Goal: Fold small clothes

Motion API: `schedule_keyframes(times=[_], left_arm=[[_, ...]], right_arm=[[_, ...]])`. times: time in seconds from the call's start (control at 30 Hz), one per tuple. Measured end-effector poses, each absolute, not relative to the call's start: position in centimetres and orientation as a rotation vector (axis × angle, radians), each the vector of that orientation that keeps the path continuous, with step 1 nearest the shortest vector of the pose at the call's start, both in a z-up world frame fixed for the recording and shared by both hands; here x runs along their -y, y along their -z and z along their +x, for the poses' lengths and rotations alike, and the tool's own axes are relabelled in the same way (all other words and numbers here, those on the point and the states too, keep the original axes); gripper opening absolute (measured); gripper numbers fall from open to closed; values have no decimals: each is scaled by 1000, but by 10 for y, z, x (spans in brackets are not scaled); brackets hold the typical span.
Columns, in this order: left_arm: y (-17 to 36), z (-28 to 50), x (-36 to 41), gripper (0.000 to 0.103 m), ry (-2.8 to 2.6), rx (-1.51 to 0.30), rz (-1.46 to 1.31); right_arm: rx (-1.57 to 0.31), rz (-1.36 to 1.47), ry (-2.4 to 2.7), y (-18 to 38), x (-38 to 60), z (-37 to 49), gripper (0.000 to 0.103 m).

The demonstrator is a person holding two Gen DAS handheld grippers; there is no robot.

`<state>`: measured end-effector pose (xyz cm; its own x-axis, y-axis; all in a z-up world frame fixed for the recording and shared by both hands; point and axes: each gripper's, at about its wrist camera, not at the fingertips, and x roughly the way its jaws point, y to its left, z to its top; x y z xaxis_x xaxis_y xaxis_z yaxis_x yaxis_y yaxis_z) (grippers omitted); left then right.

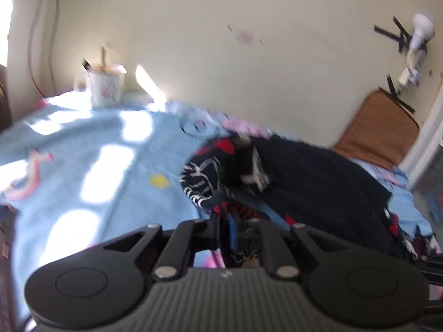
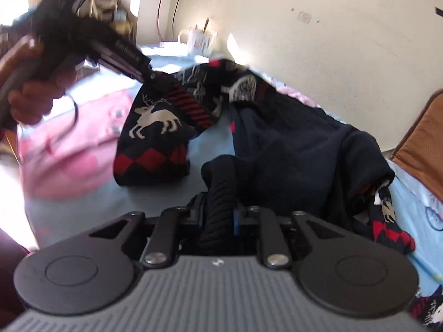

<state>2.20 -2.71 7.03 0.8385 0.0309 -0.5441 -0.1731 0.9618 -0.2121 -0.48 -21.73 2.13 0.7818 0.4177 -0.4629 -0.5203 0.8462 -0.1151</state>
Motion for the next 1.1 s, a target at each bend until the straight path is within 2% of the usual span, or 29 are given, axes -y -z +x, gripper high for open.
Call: schedule_keyframes(times=[0.03,0.07,0.13,0.2,0.23,0.27,0.37,0.5,0.63,0.8,0.97,1.03,1.1], left_arm=[[-83,18,17,6,-203,-509,-218],[-92,17,6,8,-303,-478,-180],[-99,18,-13,16,-440,-490,-164],[-98,11,-25,32,-445,-492,-201],[-96,6,-26,42,-447,-483,-210],[-94,1,-24,47,-449,-476,-212],[-86,-12,-11,49,-368,-492,-236],[-71,-7,27,58,-66,-606,-305],[-47,5,77,76,178,-745,-356],[-17,4,111,76,375,-887,-461],[-1,-4,132,96,478,-945,-571],[2,-2,141,95,506,-955,-604],[6,2,143,69,488,-970,-619]], right_arm=[[-393,-98,-569,-45,232,-7,21],[-336,46,-647,-64,248,-11,13],[-259,269,-800,-85,277,-11,14],[-235,367,-847,-84,297,-2,28],[-249,361,-792,-80,302,3,51],[-273,347,-658,-73,309,9,68],[-306,394,-541,-54,336,15,69],[-255,425,-442,-41,372,-7,69],[-252,448,-365,-23,392,-27,69],[-332,382,-219,8,406,-36,69],[-448,626,-232,47,438,-12,69],[-436,759,-226,58,452,-8,67],[-390,866,-220,61,462,-6,67]])
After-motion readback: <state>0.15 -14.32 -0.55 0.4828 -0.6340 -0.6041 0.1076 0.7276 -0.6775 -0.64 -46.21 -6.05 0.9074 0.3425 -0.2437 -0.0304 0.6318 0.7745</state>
